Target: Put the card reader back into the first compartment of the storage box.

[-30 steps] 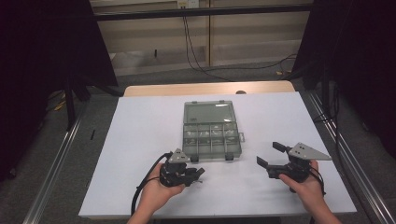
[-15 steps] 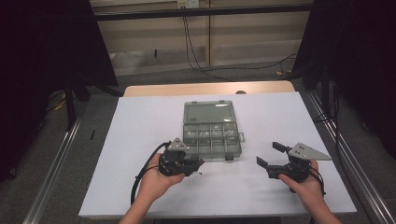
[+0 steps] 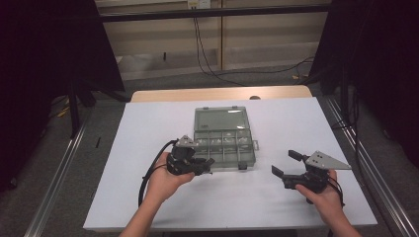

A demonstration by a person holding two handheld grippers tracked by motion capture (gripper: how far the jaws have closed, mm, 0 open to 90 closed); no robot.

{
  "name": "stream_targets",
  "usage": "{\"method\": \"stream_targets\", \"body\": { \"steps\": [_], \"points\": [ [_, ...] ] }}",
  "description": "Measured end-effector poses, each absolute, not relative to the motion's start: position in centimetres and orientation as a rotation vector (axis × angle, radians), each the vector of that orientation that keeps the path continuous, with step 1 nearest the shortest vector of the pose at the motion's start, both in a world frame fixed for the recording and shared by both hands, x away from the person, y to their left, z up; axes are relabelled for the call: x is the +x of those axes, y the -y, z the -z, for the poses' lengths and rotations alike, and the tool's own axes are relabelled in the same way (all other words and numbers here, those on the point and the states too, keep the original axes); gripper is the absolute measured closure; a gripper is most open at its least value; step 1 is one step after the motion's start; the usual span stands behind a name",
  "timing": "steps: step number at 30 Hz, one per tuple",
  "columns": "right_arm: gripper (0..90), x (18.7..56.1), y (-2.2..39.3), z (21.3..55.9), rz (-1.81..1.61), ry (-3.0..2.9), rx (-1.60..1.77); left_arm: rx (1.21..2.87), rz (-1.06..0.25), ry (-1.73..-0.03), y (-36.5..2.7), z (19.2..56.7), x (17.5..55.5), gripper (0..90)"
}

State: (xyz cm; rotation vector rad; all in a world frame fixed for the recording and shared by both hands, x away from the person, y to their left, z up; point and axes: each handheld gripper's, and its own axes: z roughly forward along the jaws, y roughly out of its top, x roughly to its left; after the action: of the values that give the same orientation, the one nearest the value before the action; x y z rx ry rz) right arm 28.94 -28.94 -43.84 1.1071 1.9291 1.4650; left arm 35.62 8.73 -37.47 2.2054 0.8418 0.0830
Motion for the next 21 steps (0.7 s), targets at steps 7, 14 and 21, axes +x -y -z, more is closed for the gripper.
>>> {"method": "stream_targets", "body": {
  "steps": [7,14,21],
  "points": [
    [12.2,28.9,28.9,43.8,-1.466,-1.928,1.107,2.202,-0.091,-0.862,-8.7,37.2,36.4,74.1],
    [12.1,28.9,28.9,43.8,-1.468,-1.929,1.107,2.205,-0.100,-0.870,-8.5,36.9,37.0,74.1],
    [11.8,28.9,28.9,43.8,-1.468,-1.928,1.105,2.197,-0.100,-0.891,-8.5,36.6,37.6,74.1]
  ]
}}
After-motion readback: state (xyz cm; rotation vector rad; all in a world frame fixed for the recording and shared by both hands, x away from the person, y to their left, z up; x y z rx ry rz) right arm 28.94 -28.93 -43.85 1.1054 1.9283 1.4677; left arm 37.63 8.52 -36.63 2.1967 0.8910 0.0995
